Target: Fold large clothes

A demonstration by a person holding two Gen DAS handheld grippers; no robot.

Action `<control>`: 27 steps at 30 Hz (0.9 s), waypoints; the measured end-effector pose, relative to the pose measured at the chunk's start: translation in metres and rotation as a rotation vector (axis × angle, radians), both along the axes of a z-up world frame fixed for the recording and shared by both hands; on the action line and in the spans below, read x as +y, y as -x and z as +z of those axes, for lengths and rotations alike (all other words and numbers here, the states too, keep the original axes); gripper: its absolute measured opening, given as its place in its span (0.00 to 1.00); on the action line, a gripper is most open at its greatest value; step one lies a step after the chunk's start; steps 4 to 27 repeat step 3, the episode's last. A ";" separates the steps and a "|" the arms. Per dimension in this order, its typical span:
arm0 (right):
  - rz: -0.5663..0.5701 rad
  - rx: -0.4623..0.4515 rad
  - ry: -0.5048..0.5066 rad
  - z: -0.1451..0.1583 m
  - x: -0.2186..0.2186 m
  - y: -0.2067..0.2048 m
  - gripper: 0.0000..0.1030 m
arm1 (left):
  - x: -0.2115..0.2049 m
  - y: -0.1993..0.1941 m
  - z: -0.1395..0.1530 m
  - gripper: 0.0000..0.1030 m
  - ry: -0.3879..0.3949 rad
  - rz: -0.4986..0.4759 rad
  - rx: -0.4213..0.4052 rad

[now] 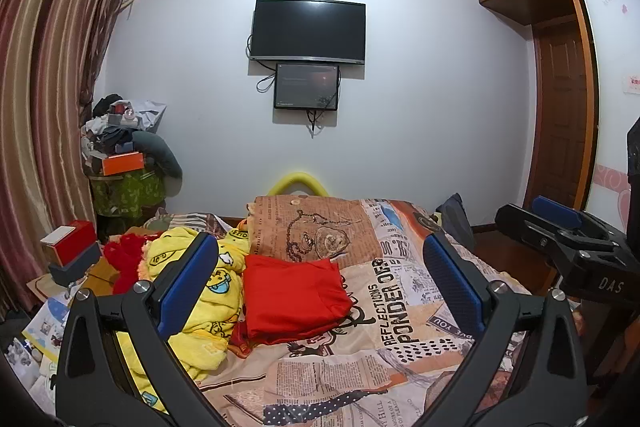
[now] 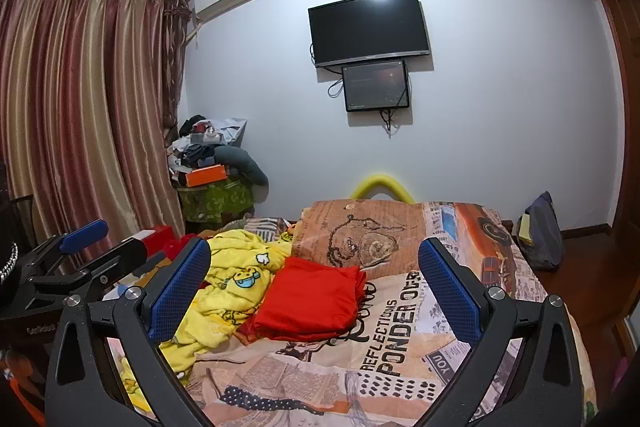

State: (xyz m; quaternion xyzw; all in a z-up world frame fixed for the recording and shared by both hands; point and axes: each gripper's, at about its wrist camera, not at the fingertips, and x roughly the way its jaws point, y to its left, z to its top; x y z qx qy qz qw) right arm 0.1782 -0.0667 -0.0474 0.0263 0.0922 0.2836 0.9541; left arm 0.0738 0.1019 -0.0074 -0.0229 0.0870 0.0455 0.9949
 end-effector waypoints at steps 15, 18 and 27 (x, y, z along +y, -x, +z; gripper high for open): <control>0.000 0.008 -0.002 -0.001 0.000 -0.002 1.00 | 0.000 -0.001 -0.001 1.00 0.002 -0.004 0.005; 0.000 0.008 -0.002 -0.001 0.000 -0.002 1.00 | 0.000 -0.001 -0.001 1.00 0.002 -0.004 0.005; 0.000 0.008 -0.002 -0.001 0.000 -0.002 1.00 | 0.000 -0.001 -0.001 1.00 0.002 -0.004 0.005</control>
